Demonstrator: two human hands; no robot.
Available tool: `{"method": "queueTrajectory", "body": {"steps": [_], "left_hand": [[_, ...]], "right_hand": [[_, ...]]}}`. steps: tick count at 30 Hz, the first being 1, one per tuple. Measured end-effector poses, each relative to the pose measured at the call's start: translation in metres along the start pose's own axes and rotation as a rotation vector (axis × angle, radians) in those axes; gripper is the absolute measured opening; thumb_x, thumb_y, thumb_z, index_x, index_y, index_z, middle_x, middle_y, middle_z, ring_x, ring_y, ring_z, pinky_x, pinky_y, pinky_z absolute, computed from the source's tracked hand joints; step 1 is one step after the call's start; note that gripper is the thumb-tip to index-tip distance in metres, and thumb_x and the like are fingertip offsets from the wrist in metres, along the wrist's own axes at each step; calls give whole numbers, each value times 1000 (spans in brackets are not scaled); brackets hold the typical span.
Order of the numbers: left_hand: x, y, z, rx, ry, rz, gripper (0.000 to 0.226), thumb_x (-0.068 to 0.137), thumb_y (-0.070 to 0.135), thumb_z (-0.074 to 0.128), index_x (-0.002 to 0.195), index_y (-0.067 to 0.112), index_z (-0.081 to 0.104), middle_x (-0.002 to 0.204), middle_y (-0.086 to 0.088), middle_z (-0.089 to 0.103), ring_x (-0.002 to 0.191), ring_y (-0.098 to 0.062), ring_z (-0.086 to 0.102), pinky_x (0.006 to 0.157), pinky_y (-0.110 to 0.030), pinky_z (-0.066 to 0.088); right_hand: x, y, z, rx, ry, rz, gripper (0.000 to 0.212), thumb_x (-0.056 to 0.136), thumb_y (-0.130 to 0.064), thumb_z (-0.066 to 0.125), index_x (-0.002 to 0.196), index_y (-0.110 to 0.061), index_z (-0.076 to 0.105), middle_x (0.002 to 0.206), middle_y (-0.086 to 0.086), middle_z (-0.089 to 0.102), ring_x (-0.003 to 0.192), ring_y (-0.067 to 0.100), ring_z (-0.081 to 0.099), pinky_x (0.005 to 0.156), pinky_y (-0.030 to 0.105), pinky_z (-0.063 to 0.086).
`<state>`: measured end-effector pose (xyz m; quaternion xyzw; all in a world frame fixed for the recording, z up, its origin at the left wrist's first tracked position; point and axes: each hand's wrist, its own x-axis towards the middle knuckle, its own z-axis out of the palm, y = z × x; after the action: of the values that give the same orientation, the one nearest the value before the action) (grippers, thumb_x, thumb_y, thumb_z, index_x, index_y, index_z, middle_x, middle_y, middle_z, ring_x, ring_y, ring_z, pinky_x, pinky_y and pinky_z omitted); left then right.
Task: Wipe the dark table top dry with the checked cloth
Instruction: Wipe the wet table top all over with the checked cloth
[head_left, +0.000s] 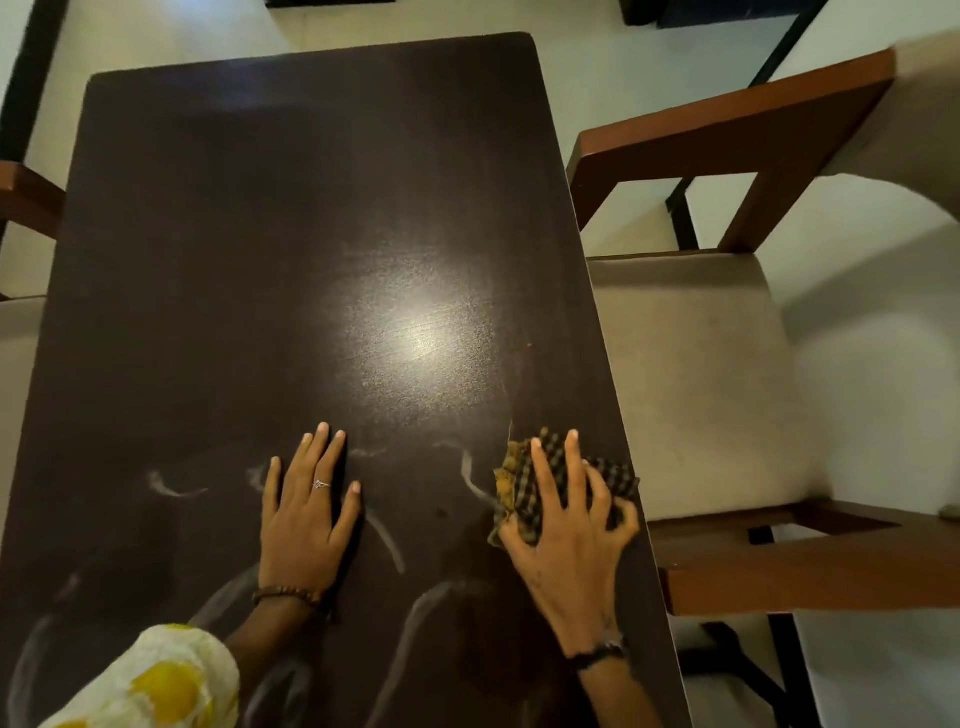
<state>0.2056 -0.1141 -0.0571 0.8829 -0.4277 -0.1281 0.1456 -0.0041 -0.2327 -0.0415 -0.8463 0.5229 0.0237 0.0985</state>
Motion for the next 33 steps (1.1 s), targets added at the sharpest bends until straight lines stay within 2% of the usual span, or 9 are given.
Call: {"method": "queueTrajectory", "body": {"steps": [3,7,11,16,20,23,26,29,33], "left_hand": [[1,-1,0,0,-5,2,58,89,41,29,141,17,29,149,0,25,138,-11,17,115,-36,4],[0,-2,0,3,-9,5,58,89,41,29,142,18,28,149,1,24,138,-11,17,116,-34,3],[0,-2,-1,-2,2,14,58,88,40,30,141,17,30,149,0,26,138,-12,18,115,-33,2],[-1,-3,-2,-30,4,12,57,88,39,30,141,19,31,149,2,26,138,-11,17,115,-33,2],[-1,-4,-2,-33,9,8,55,88,36,29,141,20,30,149,2,26,138,-8,16,115,-33,1],[-2,-5,-2,-53,17,18,55,88,36,29,140,19,32,149,2,28,137,-8,16,115,-35,3],[-3,-6,-2,-86,21,35,54,89,37,26,140,20,31,149,4,26,138,-8,15,115,-35,2],[-4,-8,-4,-204,14,68,52,90,36,22,140,24,29,148,10,20,139,-6,12,116,-33,-2],[-10,-22,-17,-579,35,88,47,92,34,24,138,25,26,145,10,25,138,-1,13,115,-26,0]], "right_hand": [[28,-3,-3,17,34,-21,77,75,-63,39,142,-25,37,151,11,33,137,29,34,106,63,17],[95,6,-7,42,18,-38,83,80,-64,45,149,-29,14,159,9,9,146,26,10,111,59,-5],[127,16,-12,27,-12,-87,83,83,-62,45,149,-30,7,159,6,3,147,24,5,113,57,-3],[68,30,-7,30,22,-69,81,81,-56,53,148,-26,19,158,9,13,145,28,16,112,55,2],[29,30,-2,15,44,14,79,76,-53,52,145,-23,30,155,12,23,141,31,25,111,60,10],[32,8,4,48,76,186,81,78,-48,65,146,-21,30,155,13,23,142,32,23,111,62,6],[38,-31,8,82,95,340,83,79,-48,63,147,-20,25,156,16,19,143,33,18,111,66,3],[35,-80,12,91,64,256,84,76,-51,60,147,-23,24,157,15,16,144,33,16,110,66,0],[4,-154,21,27,-12,-30,83,73,-59,53,146,-27,30,155,12,25,141,31,26,108,66,5]]}}
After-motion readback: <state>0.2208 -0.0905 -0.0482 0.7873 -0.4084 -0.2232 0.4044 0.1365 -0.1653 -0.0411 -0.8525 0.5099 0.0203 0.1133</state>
